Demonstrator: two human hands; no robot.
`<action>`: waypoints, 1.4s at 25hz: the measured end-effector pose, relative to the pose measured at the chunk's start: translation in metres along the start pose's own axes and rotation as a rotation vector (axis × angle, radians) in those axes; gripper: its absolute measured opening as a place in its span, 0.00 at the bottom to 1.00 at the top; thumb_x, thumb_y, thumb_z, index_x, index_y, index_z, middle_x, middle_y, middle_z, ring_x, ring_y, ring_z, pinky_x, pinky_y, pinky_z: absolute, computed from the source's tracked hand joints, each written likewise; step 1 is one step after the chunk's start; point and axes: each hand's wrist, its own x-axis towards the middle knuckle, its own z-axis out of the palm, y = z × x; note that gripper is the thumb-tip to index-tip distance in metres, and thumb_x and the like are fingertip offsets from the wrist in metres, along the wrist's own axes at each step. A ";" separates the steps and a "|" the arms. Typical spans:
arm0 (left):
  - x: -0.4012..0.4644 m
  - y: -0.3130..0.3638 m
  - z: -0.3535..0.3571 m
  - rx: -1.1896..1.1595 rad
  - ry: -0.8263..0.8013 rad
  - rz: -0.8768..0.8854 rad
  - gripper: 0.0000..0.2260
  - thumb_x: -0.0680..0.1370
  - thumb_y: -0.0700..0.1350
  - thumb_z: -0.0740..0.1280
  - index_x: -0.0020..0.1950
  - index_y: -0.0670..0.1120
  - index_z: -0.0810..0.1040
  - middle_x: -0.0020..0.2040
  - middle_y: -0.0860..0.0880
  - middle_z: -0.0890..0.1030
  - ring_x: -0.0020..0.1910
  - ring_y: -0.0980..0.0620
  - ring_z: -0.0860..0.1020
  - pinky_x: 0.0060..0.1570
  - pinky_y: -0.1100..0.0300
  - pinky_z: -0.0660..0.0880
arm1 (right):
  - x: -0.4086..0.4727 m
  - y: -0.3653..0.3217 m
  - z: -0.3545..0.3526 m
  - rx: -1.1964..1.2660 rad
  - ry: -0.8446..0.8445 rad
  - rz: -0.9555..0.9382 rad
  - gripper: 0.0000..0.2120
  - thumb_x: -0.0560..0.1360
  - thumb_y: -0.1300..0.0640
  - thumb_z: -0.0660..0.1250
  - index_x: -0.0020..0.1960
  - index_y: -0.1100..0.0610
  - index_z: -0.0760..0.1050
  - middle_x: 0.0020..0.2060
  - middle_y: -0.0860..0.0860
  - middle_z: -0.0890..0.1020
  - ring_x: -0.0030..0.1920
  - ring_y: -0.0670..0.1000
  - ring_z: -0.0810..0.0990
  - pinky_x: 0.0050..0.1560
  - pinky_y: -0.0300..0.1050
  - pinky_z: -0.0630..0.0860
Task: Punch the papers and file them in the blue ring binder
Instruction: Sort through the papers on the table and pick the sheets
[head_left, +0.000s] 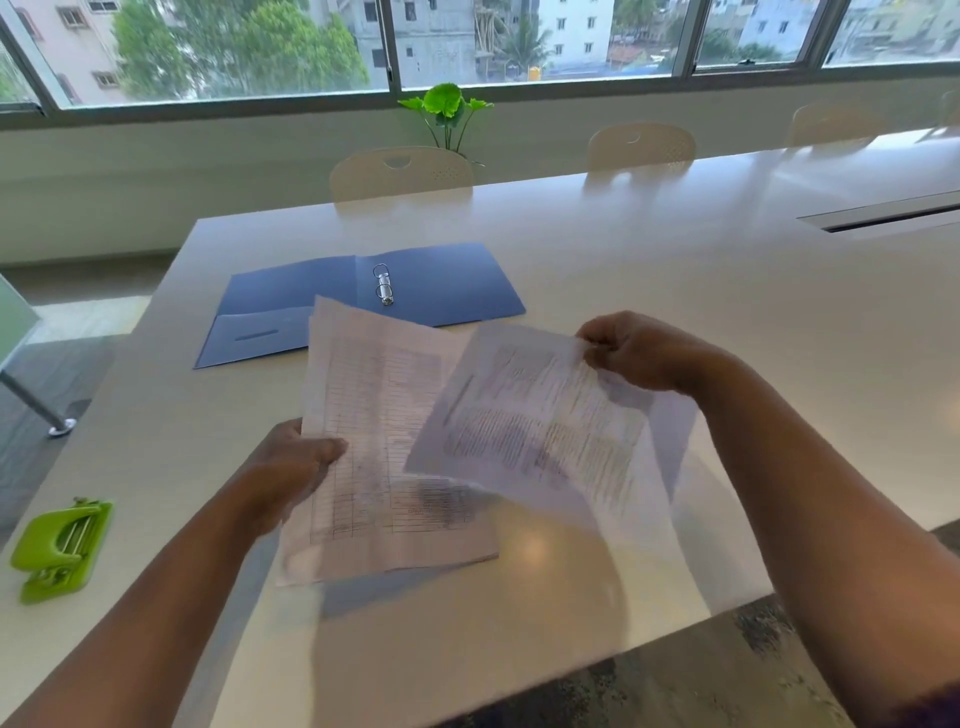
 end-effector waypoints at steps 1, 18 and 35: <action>-0.001 0.006 0.000 0.033 -0.031 0.030 0.09 0.82 0.35 0.64 0.61 0.41 0.78 0.57 0.42 0.84 0.55 0.40 0.83 0.62 0.39 0.77 | 0.006 -0.015 -0.001 -0.096 -0.022 -0.043 0.09 0.81 0.59 0.62 0.52 0.52 0.81 0.48 0.51 0.84 0.53 0.58 0.80 0.59 0.56 0.74; -0.004 0.032 0.016 0.235 -0.162 0.194 0.09 0.79 0.49 0.72 0.58 0.52 0.80 0.50 0.49 0.85 0.48 0.46 0.84 0.48 0.49 0.82 | 0.026 -0.146 0.082 -0.397 0.211 -0.683 0.07 0.77 0.58 0.68 0.51 0.46 0.78 0.52 0.42 0.85 0.61 0.54 0.75 0.69 0.59 0.54; -0.002 0.008 -0.009 -0.203 -0.053 0.287 0.16 0.76 0.45 0.72 0.63 0.50 0.80 0.59 0.49 0.85 0.61 0.40 0.81 0.65 0.36 0.75 | 0.016 -0.085 0.113 1.236 0.124 0.207 0.07 0.84 0.59 0.62 0.58 0.57 0.78 0.52 0.55 0.87 0.55 0.59 0.85 0.56 0.58 0.83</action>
